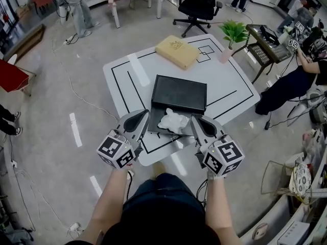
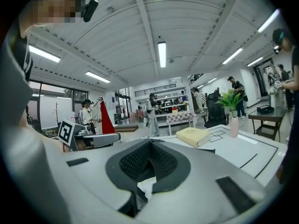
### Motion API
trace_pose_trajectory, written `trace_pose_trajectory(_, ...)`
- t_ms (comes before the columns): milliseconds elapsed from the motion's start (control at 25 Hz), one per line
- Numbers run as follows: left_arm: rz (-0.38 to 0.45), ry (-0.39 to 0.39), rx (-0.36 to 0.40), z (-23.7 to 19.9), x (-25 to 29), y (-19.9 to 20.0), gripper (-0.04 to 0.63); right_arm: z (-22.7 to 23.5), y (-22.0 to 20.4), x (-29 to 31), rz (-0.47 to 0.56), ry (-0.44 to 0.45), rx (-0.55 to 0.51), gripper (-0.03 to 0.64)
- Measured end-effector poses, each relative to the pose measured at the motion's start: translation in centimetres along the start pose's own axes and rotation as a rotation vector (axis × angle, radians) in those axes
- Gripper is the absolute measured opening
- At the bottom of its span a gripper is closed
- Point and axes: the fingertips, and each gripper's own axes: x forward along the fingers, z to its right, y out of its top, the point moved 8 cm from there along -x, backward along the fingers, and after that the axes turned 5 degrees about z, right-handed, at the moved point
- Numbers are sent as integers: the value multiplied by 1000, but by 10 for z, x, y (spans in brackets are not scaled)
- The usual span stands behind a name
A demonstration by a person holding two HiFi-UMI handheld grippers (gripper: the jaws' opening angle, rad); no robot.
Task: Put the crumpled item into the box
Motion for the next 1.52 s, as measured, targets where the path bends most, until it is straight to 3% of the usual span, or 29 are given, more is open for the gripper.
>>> trace_pose_trajectory(1520,26,-20,10,3,0,10,0,-4,13,-13,49,-54,-36,5)
